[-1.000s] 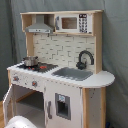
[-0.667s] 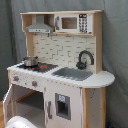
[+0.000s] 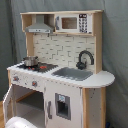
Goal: Play with the kitchen
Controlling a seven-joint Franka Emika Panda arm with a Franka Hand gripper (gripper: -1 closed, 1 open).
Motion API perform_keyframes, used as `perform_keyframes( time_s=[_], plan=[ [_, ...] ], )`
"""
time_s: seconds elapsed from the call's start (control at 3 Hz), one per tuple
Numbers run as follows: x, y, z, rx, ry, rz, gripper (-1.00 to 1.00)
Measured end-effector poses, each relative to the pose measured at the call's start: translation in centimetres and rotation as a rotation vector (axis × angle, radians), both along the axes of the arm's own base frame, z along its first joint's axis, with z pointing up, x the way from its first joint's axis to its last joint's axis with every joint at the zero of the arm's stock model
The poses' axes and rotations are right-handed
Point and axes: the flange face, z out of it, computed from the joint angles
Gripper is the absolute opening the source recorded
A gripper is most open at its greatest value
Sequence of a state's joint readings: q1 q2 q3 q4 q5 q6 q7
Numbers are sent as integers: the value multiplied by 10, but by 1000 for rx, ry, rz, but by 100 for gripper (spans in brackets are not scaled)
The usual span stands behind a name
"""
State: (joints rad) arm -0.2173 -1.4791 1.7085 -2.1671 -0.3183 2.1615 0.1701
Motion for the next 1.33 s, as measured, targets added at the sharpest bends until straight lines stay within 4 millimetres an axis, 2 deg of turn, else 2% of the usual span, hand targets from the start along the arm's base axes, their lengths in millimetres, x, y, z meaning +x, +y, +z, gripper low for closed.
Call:
perform_keyframes(
  time_s=[1.0, 1.33],
  plan=[
    [15, -10, -14, 345, 23, 27, 100],
    [23, -20, -22, 459, 15, 18, 100]
  ],
)
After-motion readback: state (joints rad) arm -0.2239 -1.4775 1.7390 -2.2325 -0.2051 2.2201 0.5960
